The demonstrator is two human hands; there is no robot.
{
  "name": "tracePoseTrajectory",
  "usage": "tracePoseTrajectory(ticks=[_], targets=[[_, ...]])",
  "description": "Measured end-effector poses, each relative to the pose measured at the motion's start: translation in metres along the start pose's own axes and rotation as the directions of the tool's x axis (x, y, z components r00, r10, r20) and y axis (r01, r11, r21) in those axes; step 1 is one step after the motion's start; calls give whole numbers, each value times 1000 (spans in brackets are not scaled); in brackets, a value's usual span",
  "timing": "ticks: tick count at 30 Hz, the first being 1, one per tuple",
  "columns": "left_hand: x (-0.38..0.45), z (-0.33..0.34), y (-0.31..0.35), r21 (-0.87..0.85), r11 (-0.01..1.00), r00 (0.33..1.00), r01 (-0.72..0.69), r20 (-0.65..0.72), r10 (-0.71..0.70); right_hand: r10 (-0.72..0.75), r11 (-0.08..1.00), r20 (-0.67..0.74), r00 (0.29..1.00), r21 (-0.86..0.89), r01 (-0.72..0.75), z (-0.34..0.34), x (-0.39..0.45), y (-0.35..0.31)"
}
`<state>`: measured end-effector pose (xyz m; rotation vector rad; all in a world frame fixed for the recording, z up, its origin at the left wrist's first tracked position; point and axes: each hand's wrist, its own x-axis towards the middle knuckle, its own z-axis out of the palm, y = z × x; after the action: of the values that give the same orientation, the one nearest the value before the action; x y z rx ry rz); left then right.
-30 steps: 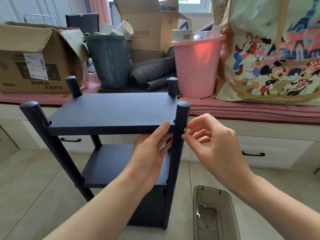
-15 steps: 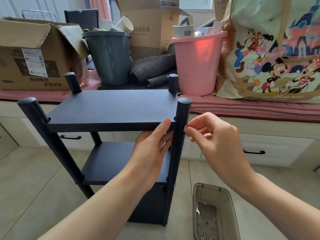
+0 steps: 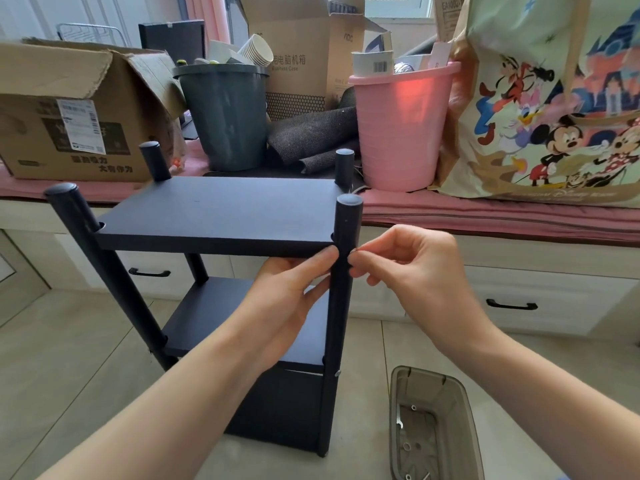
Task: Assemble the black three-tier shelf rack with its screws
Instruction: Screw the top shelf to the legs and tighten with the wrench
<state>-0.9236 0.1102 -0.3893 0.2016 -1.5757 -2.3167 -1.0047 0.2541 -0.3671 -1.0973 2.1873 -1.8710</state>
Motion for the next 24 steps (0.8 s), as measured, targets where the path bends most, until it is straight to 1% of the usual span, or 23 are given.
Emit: tracePoseTrajectory(ticks=[2,5,7,8,10,12,14,17,21,24], targets=[[-2,-7,5,19,1000,1000,19,22,-19,70,997,33,997,13,-70,0,6,-2],[-7,-19,10,48,998,998,40,37,-42,203,979,67,977,-38,-201,-2,15,-3],[-13,-25,12,60,998,999,37,35,-40,261,965,187,947,-15,-263,1,19,-4],[-17,-28,12,61,998,999,28,23,-30,266,960,257,929,16,-279,4,19,-5],[-27,-29,10,34,999,999,-3,-49,4,243,953,356,902,88,-291,11,20,-8],[-38,-27,5,-3,999,983,-44,-180,43,212,947,410,887,137,-289,17,20,-10],[-48,-23,3,3,996,955,-85,-286,83,191,948,437,879,150,-280,23,18,-11],[-60,-20,5,24,990,925,-139,-353,138,176,945,448,876,172,-277,32,16,-11],[-68,-20,9,58,987,915,-149,-370,160,186,942,436,881,174,-285,37,14,-12],[-71,-19,13,23,986,930,-163,-331,161,194,940,417,888,178,-289,38,13,-13]])
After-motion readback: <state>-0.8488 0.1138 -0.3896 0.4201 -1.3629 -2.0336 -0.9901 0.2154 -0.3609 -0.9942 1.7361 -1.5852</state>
